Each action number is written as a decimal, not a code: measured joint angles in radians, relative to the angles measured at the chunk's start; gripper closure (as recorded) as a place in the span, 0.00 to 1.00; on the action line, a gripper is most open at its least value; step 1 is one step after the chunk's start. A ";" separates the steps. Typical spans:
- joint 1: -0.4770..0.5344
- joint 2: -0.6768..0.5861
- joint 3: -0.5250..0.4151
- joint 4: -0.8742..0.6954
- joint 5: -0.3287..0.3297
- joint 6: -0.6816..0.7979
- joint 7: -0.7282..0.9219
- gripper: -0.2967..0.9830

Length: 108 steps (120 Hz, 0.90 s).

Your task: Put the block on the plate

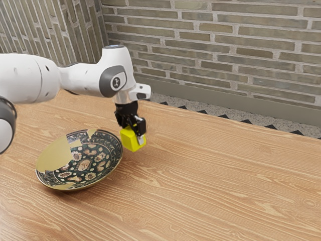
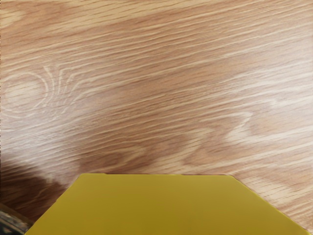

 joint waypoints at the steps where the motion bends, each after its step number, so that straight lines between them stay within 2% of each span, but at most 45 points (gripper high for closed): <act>1: 0.002 -0.005 0.000 -0.007 0.000 -0.001 0.000 0.48; 24: 0.066 -0.130 0.008 -0.166 0.037 -0.016 -0.002 0.48; 41: 0.118 -0.153 0.021 -0.216 0.052 -0.021 -0.002 0.48; 65: 0.191 -0.109 0.023 -0.218 0.101 -0.020 0.006 0.47; 93: 0.212 -0.014 0.023 -0.200 0.127 0.034 0.013 0.47; 108: 0.211 0.001 0.024 -0.195 0.120 0.051 0.018 0.39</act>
